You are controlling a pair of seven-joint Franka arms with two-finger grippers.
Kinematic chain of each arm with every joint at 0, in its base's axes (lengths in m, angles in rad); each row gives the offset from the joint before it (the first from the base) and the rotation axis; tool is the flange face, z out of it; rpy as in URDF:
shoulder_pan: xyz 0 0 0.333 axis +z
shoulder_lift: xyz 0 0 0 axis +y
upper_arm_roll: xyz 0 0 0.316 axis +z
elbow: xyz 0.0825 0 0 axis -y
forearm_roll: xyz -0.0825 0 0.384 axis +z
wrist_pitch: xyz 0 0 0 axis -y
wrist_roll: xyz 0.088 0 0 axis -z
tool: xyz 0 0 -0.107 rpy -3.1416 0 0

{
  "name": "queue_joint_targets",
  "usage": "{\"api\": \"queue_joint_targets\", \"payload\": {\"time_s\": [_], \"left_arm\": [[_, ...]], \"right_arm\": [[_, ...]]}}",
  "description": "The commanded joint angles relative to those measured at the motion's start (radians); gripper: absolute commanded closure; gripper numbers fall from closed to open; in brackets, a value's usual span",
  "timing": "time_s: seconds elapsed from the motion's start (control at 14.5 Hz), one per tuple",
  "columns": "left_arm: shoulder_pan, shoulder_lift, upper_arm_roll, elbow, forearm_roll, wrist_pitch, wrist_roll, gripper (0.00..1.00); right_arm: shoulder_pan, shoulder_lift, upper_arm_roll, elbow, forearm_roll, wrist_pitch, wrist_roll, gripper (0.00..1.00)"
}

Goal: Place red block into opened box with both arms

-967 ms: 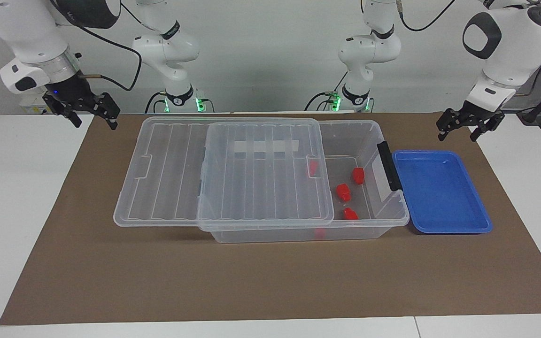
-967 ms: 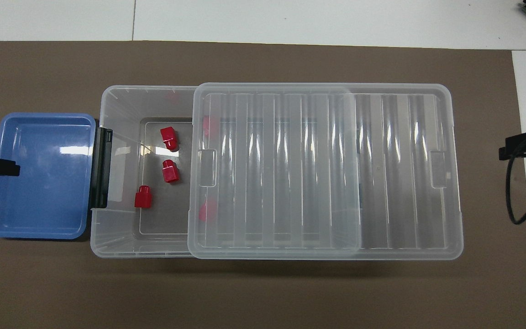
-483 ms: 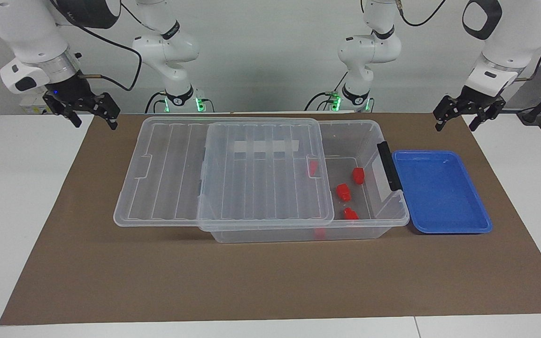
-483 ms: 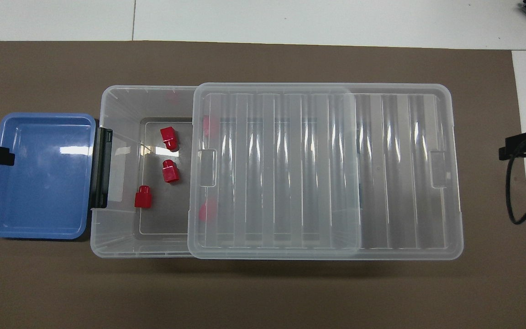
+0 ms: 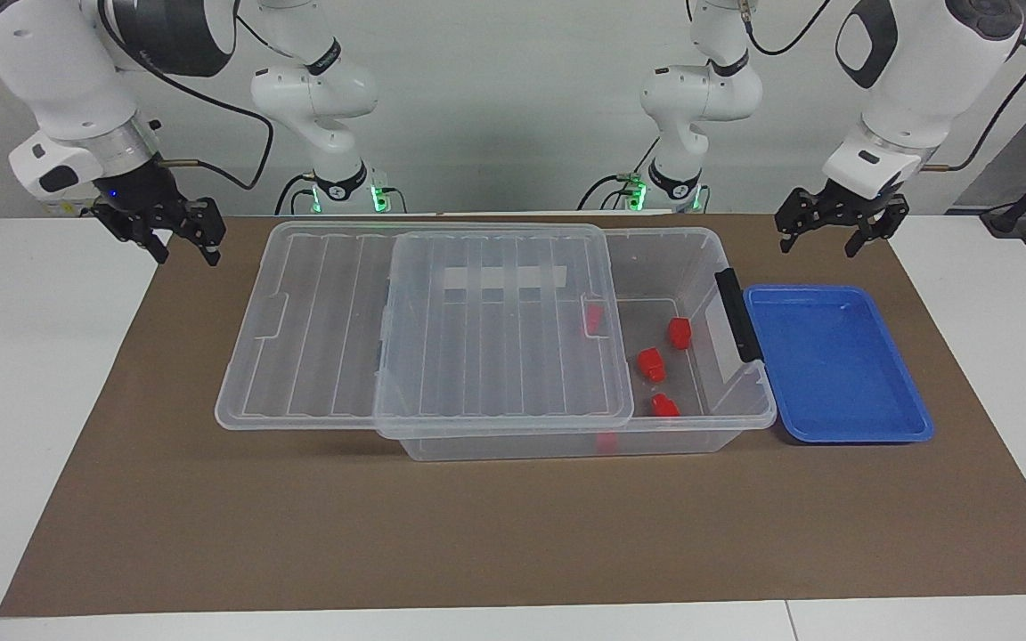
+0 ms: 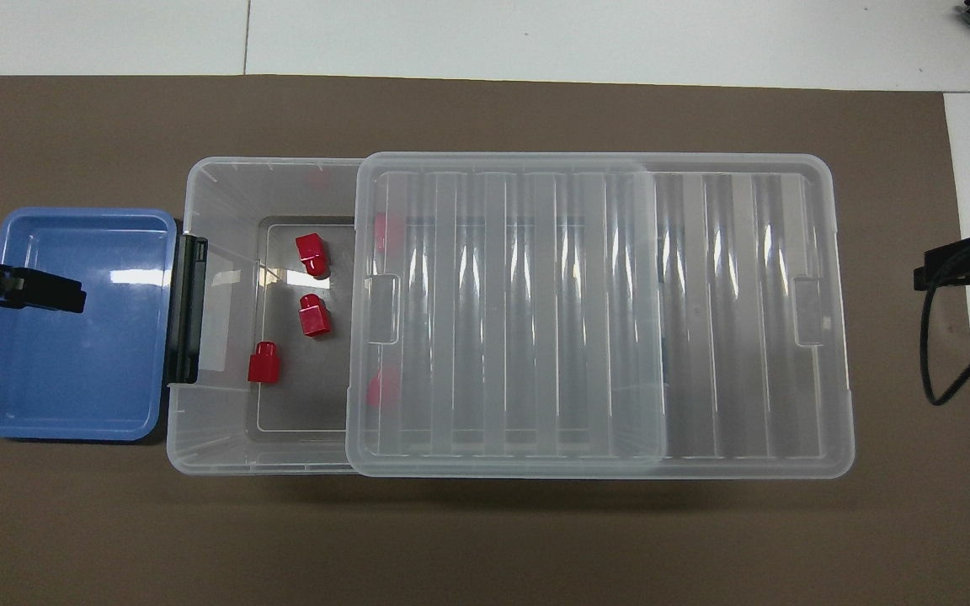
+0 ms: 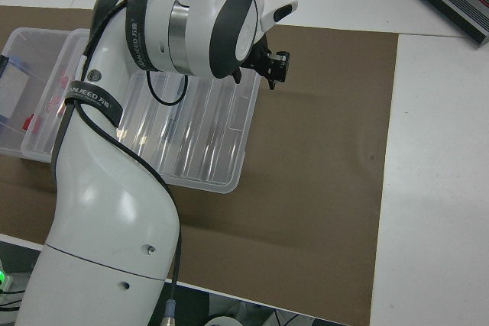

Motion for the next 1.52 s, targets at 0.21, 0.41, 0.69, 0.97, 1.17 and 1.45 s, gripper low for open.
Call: {"api": "queue_joint_targets", "payload": {"time_s": [0.21, 0.41, 0.69, 0.97, 1.17, 1.45], "left_arm": [[-0.035, 0.034, 0.004, 0.132, 0.024, -0.142, -0.009, 0.00], [-0.041, 0.027, 0.013, 0.131, 0.024, -0.142, -0.009, 0.00], [-0.028, 0.009, 0.016, 0.106, 0.024, -0.142, -0.009, 0.00], [-0.026, 0.007, 0.016, 0.100, 0.024, -0.142, -0.009, 0.00], [-0.026, 0.007, 0.016, 0.100, 0.024, -0.142, -0.009, 0.00], [-0.026, 0.007, 0.016, 0.100, 0.024, -0.142, -0.009, 0.00]], "right_arm": [[-0.008, -0.002, -0.013, -0.174, -0.002, 0.202, -0.127, 1.00], [-0.009, 0.012, -0.020, -0.231, -0.069, 0.282, -0.159, 1.00], [-0.006, 0.039, -0.017, -0.270, -0.074, 0.353, -0.141, 1.00], [-0.001, 0.050, 0.011, -0.270, -0.071, 0.356, -0.112, 1.00], [0.002, 0.050, 0.033, -0.268, -0.061, 0.353, -0.104, 1.00], [0.002, 0.052, 0.079, -0.267, -0.056, 0.356, -0.055, 1.00]]}}
